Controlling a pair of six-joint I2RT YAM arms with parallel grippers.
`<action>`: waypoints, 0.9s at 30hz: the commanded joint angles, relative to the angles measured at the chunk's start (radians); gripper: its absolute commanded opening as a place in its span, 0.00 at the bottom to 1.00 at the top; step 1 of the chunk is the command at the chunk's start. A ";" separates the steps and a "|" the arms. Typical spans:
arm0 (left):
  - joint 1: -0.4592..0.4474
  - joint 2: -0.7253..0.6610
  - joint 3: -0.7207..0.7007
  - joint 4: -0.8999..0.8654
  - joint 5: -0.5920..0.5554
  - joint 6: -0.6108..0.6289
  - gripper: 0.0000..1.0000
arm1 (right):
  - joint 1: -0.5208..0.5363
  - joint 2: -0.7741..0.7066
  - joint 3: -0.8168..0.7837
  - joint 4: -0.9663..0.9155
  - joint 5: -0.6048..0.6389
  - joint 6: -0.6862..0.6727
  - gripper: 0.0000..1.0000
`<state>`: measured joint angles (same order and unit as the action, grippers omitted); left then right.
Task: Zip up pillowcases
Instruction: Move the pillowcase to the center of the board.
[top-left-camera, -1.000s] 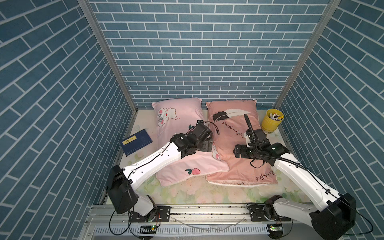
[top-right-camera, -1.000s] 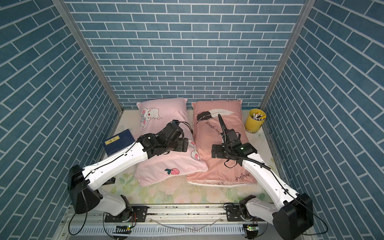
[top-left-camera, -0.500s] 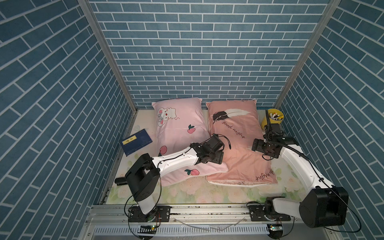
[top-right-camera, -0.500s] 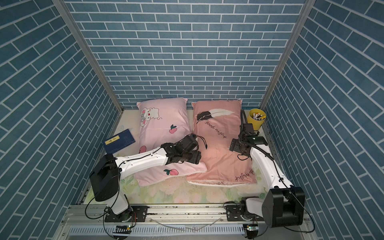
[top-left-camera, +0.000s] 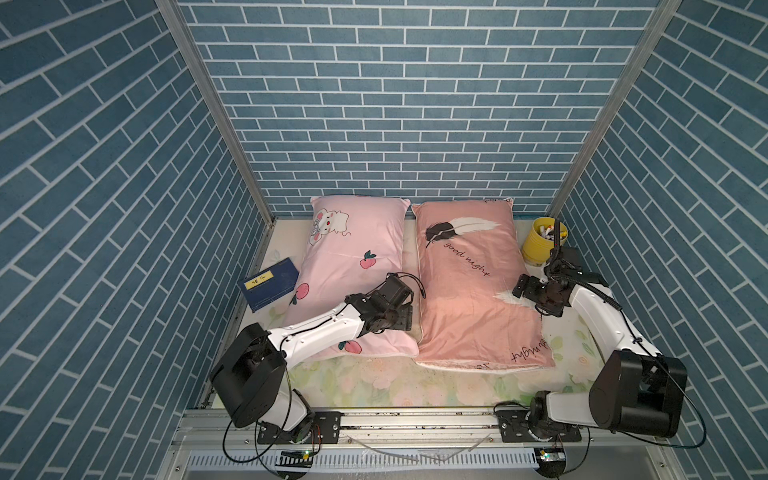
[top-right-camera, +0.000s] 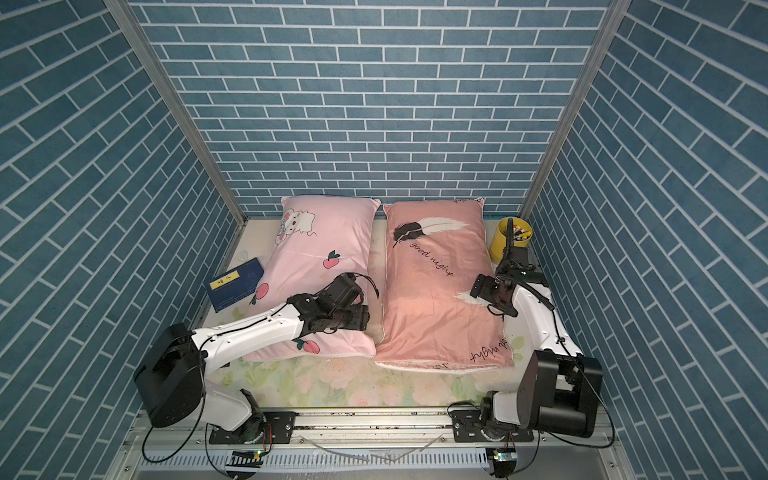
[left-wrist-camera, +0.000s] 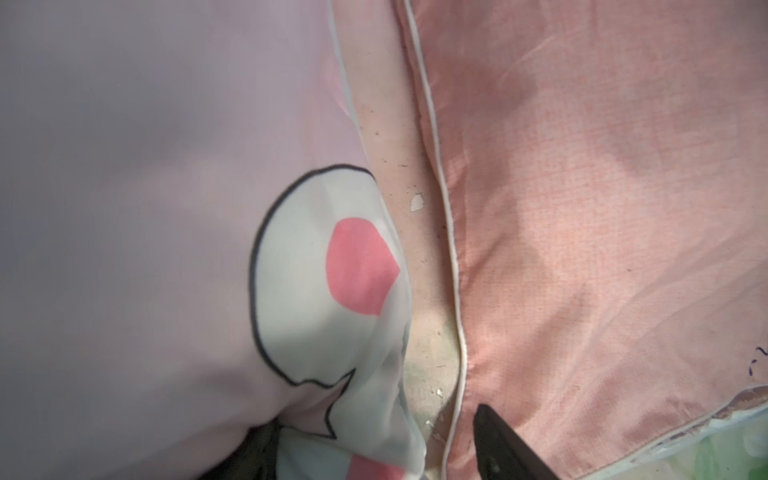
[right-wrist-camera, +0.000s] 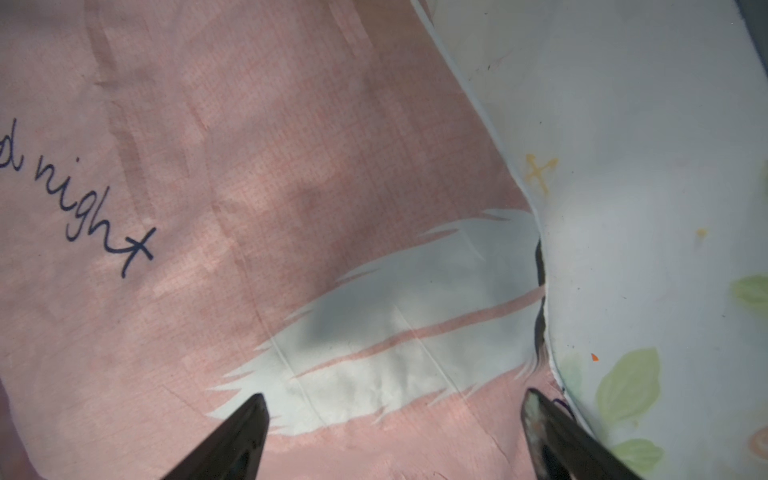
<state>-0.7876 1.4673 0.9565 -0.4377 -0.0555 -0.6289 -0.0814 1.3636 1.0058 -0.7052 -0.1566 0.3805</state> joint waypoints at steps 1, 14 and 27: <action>0.037 -0.028 -0.006 -0.107 -0.073 0.011 0.76 | -0.008 0.022 -0.046 0.026 -0.110 -0.052 0.93; -0.039 0.100 0.300 0.065 0.067 -0.069 0.86 | 0.058 0.041 -0.085 0.116 -0.362 -0.069 0.90; -0.105 0.550 0.671 0.060 0.156 -0.040 0.76 | 0.078 -0.112 -0.065 -0.016 -0.207 -0.059 0.89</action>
<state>-0.8757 1.9823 1.5810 -0.3534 0.0818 -0.6861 0.0261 1.3125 0.9337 -0.6537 -0.4534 0.3386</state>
